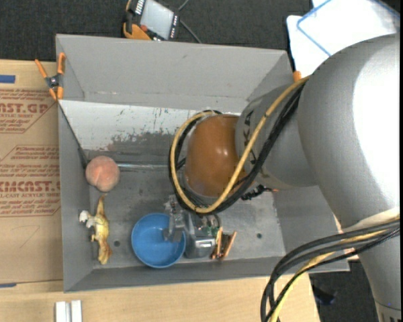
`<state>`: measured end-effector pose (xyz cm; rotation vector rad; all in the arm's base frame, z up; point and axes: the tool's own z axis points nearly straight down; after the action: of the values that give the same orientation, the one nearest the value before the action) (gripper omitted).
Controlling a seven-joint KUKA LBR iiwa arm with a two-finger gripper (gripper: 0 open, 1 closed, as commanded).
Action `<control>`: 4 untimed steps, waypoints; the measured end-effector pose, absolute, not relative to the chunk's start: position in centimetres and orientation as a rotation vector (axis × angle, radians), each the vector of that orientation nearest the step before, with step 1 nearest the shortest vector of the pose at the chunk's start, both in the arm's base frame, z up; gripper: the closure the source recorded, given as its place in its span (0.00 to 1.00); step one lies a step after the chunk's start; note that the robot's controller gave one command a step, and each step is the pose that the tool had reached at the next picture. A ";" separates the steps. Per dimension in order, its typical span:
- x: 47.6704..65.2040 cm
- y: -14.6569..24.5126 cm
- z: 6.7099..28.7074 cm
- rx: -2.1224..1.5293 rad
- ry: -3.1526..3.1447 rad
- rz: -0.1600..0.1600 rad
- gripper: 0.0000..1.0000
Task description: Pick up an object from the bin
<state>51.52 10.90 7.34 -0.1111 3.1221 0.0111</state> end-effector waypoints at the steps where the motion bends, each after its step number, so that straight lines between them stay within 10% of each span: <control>1: 51.5 10.9 7.3 -0.111 3.122 0.011 1.00; 4: 51.5 10.9 7.3 -0.112 3.122 0.011 1.00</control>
Offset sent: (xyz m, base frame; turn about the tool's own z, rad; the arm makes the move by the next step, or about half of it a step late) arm 0.0000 0.0000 0.0000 0.0000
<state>51.52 10.91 7.34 -0.1119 3.1220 0.0114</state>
